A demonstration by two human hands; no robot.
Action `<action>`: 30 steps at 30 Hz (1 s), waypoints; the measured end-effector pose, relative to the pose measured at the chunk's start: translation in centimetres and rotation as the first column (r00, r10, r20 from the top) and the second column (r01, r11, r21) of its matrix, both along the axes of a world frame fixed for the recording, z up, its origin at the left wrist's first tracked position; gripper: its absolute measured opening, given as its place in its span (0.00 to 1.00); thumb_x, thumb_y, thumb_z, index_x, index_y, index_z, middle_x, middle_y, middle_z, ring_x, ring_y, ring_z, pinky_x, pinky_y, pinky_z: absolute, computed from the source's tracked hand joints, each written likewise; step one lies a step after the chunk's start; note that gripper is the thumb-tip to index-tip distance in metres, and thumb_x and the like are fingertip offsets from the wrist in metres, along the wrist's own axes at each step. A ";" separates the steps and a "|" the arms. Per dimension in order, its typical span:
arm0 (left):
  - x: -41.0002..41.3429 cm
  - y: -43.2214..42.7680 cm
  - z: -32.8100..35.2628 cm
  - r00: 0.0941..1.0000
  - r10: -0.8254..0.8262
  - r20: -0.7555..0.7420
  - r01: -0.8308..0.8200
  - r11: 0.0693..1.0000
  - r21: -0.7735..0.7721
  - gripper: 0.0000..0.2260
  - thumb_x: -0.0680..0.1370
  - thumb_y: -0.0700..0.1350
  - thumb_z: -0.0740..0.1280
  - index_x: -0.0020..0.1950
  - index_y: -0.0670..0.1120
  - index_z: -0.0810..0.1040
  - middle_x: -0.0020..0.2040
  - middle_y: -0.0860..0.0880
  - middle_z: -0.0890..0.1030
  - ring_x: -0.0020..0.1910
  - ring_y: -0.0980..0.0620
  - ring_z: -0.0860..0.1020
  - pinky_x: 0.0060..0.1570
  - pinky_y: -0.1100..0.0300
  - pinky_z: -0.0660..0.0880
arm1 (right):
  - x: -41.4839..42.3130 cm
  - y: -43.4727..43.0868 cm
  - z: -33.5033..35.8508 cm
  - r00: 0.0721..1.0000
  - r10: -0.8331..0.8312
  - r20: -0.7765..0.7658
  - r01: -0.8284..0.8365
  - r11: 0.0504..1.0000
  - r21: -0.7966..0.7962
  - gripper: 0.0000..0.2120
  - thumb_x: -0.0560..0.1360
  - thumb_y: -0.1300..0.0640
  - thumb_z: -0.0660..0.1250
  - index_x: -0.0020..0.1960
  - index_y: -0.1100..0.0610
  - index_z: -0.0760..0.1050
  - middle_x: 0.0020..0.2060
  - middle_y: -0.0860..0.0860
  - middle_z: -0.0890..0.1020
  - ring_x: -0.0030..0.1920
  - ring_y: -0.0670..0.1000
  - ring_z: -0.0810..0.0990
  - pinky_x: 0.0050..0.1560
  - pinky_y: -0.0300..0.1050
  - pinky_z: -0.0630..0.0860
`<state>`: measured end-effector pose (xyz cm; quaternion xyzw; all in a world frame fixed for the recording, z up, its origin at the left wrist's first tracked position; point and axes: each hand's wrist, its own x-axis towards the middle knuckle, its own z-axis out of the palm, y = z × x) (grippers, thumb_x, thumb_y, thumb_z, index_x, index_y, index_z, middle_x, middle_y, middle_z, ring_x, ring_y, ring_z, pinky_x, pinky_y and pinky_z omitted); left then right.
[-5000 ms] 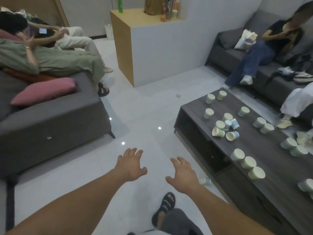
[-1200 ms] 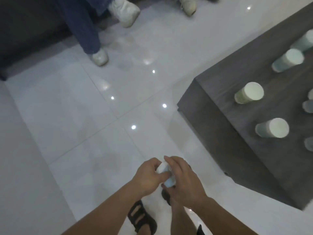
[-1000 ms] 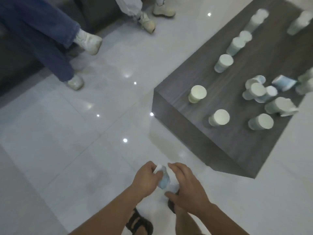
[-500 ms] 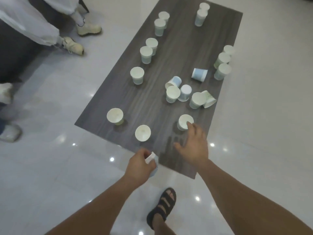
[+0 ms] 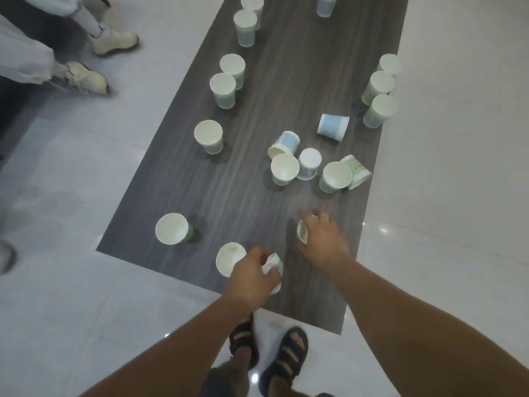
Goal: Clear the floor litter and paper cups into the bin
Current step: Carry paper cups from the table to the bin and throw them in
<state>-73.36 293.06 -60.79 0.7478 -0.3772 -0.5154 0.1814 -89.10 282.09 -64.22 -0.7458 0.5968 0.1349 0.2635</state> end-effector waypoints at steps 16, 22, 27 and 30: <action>-9.3 -6.3 12.5 0.935 -0.346 0.074 0.344 0.938 0.044 0.07 0.74 0.45 0.69 0.48 0.53 0.72 0.45 0.53 0.78 0.43 0.53 0.77 0.44 0.60 0.72 | -14.9 8.4 14.7 0.940 -0.332 0.084 0.332 0.943 0.008 0.33 0.74 0.41 0.67 0.75 0.45 0.58 0.68 0.48 0.65 0.62 0.51 0.71 0.56 0.46 0.76; -21.4 -9.7 17.9 0.904 -0.394 0.165 0.410 0.909 -0.077 0.07 0.73 0.41 0.68 0.42 0.52 0.71 0.38 0.55 0.77 0.35 0.60 0.74 0.27 0.73 0.65 | -27.8 7.1 20.5 0.936 -0.336 0.108 0.345 0.936 -0.076 0.33 0.75 0.43 0.65 0.76 0.46 0.57 0.68 0.49 0.64 0.62 0.52 0.70 0.55 0.47 0.75; -33.3 -11.7 20.5 0.852 -0.484 0.199 0.515 0.841 -0.163 0.06 0.73 0.47 0.68 0.47 0.53 0.73 0.41 0.55 0.78 0.36 0.62 0.74 0.31 0.70 0.67 | -38.1 6.0 23.8 0.917 -0.386 0.102 0.396 0.912 -0.105 0.33 0.74 0.43 0.65 0.76 0.46 0.56 0.67 0.49 0.65 0.63 0.53 0.70 0.54 0.46 0.75; -38.5 -12.9 21.5 0.824 -0.525 0.213 0.563 0.802 -0.202 0.06 0.74 0.49 0.68 0.48 0.55 0.72 0.41 0.56 0.78 0.37 0.62 0.75 0.33 0.69 0.68 | -42.8 5.0 25.0 0.895 -0.430 0.115 0.443 0.889 -0.119 0.33 0.74 0.43 0.65 0.76 0.46 0.56 0.67 0.49 0.65 0.63 0.53 0.70 0.55 0.47 0.74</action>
